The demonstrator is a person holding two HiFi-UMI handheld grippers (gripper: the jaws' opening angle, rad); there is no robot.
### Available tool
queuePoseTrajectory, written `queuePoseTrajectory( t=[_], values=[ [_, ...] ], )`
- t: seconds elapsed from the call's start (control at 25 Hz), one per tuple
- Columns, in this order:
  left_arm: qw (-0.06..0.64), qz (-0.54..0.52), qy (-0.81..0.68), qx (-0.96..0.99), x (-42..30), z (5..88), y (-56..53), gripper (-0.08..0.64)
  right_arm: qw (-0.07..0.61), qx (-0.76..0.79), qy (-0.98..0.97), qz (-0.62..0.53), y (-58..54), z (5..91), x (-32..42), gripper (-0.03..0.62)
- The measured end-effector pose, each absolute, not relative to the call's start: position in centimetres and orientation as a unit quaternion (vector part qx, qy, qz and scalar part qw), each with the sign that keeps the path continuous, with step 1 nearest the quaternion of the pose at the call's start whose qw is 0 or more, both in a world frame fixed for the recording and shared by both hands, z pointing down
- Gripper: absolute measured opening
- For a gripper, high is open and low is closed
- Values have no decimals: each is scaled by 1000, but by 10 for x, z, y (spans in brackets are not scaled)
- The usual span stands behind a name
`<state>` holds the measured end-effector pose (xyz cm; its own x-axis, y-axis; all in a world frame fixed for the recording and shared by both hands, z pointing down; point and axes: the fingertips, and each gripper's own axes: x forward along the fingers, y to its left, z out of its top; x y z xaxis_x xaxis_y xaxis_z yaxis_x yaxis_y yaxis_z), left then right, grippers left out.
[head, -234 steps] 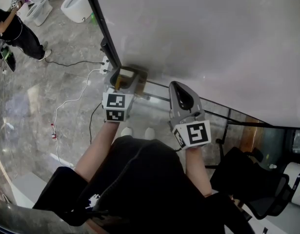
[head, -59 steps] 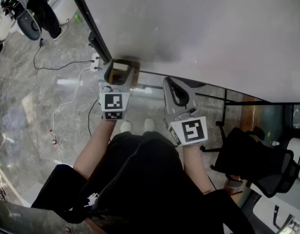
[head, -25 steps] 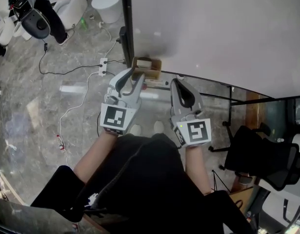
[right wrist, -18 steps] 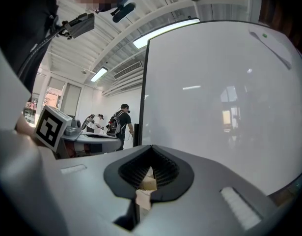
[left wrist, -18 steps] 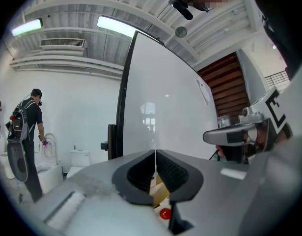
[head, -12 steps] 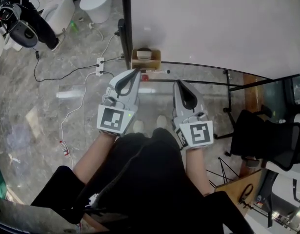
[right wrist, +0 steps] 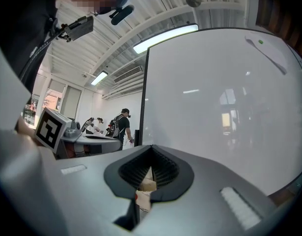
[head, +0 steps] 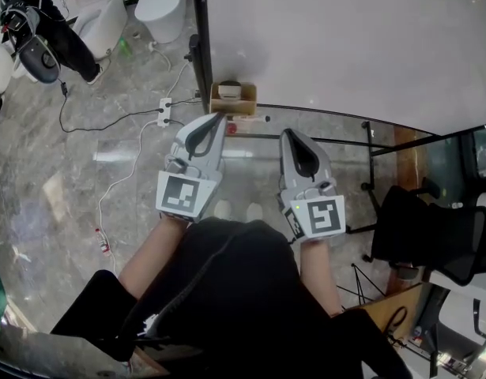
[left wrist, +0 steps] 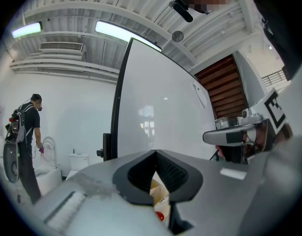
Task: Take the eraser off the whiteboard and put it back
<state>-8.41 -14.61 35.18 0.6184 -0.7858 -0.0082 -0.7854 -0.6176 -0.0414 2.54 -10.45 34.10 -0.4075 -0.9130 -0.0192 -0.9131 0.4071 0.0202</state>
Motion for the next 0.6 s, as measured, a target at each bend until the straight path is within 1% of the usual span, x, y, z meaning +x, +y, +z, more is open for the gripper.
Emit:
queuePoseTrajectory(
  t=[0.6],
  values=[
    [25,-2,449,-893,-58,342,-150,6,9,-519,854,21,-113,330,44,9]
  ],
)
